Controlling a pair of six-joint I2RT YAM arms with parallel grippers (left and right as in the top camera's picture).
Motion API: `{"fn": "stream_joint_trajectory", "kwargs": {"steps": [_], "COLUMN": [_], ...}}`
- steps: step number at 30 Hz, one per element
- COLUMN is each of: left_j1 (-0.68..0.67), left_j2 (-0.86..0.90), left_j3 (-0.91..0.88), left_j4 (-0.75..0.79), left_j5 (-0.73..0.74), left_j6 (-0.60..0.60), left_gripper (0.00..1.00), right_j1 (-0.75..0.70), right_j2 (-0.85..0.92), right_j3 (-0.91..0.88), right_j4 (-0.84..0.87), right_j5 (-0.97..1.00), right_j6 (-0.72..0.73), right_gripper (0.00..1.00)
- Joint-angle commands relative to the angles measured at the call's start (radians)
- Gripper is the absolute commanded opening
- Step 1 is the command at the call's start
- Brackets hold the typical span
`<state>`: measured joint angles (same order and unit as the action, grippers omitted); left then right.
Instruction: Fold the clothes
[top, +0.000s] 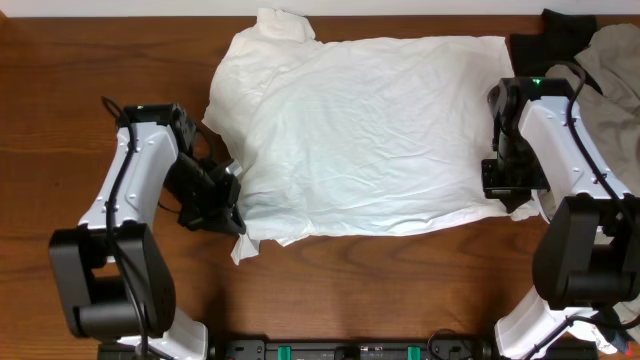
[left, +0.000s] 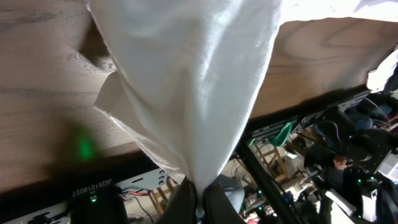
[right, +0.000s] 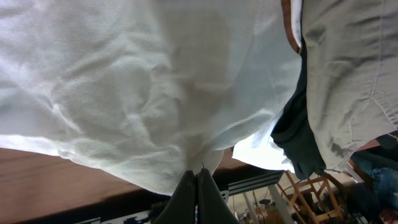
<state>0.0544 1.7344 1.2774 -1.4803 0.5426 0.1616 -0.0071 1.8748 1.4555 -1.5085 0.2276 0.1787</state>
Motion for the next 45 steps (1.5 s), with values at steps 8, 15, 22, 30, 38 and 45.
{"fn": "stream_joint_trajectory", "kwargs": {"steps": [8, 15, 22, 30, 38, 45], "left_j1": [0.002, 0.001, 0.001, 0.001, 0.001, 0.001], "left_j2": [-0.255, -0.422, -0.503, -0.533, -0.482, -0.386], "left_j3": [-0.002, -0.002, -0.002, -0.002, -0.034, -0.043], "left_j4": [-0.017, -0.022, -0.079, 0.021, 0.264, 0.390], "left_j5": [-0.084, -0.084, -0.084, -0.084, -0.084, -0.084], "left_j6": [-0.066, -0.070, -0.082, -0.144, -0.227, -0.227], "left_gripper": [0.06, 0.06, 0.06, 0.06, 0.06, 0.06], "right_j1": [-0.005, -0.005, -0.005, -0.005, -0.006, -0.007], "right_j2": [-0.101, -0.250, -0.335, -0.377, -0.374, -0.316], "right_j3": [-0.016, -0.074, -0.158, -0.219, -0.219, -0.219], "right_j4": [-0.010, 0.010, 0.001, 0.092, 0.404, 0.556], "right_j5": [-0.034, -0.074, -0.109, -0.112, -0.111, -0.103], "right_j6": [0.020, 0.027, 0.047, 0.051, 0.013, -0.002], "right_gripper": [0.01, 0.01, 0.01, 0.01, 0.01, 0.01]}}
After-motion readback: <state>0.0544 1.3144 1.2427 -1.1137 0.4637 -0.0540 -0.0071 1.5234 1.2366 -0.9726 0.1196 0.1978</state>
